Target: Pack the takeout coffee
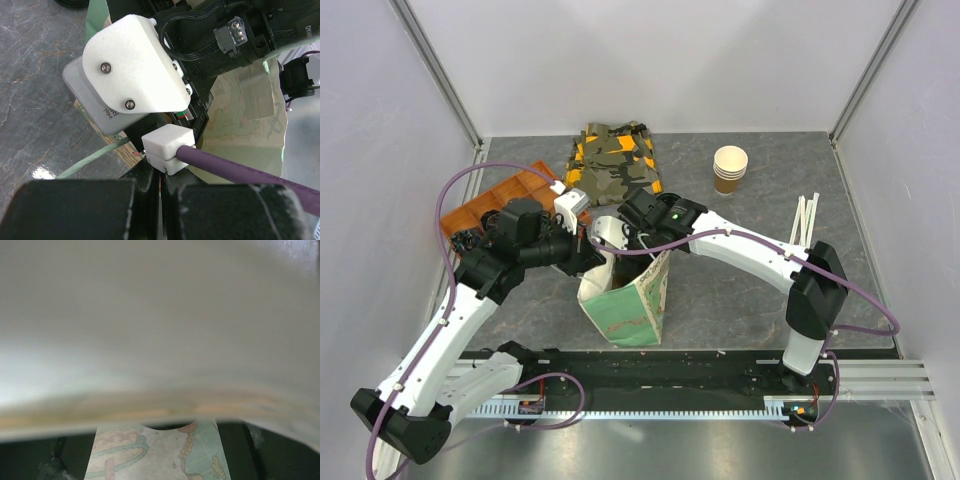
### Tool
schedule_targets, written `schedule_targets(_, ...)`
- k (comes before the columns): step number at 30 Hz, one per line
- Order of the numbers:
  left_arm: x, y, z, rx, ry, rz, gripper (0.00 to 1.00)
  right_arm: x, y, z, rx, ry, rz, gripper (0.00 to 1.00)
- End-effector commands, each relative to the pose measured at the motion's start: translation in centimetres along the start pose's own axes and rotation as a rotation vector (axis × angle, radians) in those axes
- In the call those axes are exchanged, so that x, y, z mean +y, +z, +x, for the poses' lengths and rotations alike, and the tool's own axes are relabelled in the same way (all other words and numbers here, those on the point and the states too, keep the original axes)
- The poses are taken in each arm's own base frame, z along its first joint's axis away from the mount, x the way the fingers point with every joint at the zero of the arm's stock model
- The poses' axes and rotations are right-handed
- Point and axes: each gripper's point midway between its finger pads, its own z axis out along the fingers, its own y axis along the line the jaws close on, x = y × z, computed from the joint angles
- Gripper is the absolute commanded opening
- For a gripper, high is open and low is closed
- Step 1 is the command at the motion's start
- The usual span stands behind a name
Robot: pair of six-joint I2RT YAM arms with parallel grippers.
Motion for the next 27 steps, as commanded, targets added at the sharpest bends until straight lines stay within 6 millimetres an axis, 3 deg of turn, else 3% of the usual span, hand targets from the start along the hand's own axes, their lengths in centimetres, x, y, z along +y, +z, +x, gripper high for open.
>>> schedule_targets(1,-1.7,-0.6,-2.5,-0.070,0.089,0.055,0.02,-0.6,-0.9,0.3,0.010,-0.002,0.034,0.98)
schedule_targets(11,-1.4,-0.2,-2.6,-0.060,0.086,0.041,0.02,-0.7,-2.2,-0.9,-0.060,-0.033,0.046,0.98)
schedule_targets(27,-1.0,0.1,-3.3,-0.050,0.073,0.012,0.02,-0.4,-2.2,0.0,-0.081,-0.086,0.064,0.98)
